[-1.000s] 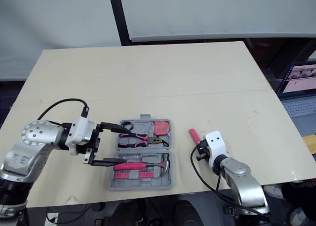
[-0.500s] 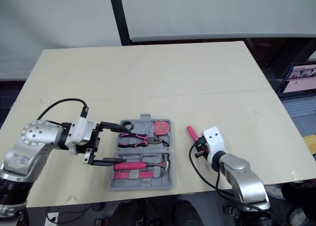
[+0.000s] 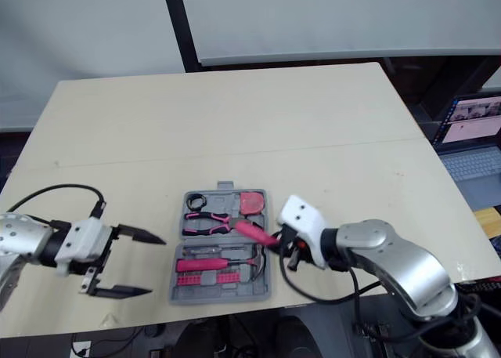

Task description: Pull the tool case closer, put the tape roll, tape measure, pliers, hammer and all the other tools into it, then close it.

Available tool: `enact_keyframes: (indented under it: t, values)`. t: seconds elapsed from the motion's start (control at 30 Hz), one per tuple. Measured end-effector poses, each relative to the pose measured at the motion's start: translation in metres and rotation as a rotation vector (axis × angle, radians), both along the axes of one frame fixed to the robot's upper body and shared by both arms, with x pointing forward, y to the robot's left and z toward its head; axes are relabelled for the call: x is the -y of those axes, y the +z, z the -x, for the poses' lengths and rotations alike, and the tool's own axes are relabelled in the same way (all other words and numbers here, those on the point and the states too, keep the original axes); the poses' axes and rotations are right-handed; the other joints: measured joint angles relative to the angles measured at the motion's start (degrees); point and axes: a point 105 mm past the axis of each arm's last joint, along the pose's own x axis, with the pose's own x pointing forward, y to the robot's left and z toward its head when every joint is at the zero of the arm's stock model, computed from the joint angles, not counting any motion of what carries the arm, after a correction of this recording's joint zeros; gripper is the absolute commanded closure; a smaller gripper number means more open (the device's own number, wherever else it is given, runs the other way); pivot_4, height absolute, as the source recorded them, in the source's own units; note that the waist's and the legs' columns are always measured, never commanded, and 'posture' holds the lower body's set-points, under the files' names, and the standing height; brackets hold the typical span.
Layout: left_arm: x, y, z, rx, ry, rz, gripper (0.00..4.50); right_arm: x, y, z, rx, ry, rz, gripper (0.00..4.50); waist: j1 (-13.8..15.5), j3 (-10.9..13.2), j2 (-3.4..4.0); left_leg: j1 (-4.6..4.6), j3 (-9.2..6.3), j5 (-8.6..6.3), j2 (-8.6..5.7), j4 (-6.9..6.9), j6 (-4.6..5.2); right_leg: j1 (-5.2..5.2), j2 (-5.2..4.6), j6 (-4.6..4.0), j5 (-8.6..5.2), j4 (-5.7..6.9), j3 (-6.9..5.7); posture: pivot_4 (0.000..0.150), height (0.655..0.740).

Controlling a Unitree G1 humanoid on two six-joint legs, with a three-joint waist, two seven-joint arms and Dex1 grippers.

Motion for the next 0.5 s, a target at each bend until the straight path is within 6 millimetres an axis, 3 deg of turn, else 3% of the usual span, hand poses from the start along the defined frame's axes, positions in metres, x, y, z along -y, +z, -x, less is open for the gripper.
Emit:
enact_keyframes:
  t: [0.23, 0.37, 0.5]
  values:
    - [-0.019, -0.018, 0.011, 0.022, -0.038, -0.098, 0.0, -0.055, -0.024, 0.038, -0.101, 0.277, 0.105, 4.1, -0.15, -0.06, -0.11, -0.03, -0.04, -0.02, 0.01, 0.0, 0.09, -0.11, -0.08, -0.14, 0.0, 0.08, -0.06, 0.15, 0.74]
    - [-0.015, -0.017, 0.007, 0.034, -0.046, -0.096, 0.0, -0.082, -0.034, 0.021, -0.065, 0.218, 0.147, 4.1, -0.26, -0.12, -0.19, -0.04, -0.04, 0.03, 0.0, -0.03, 0.08, -0.15, -0.11, -0.2, 0.02, 0.18, -0.12, 0.15, 0.74]
    - [-0.02, -0.022, 0.007, 0.017, -0.024, -0.101, 0.0, -0.09, -0.039, 0.015, -0.041, 0.218, 0.202, 4.1, -0.26, -0.14, -0.23, -0.08, -0.04, 0.02, 0.01, -0.05, 0.09, -0.42, -0.11, -0.22, 0.01, 0.19, -0.17, 0.15, 0.74]
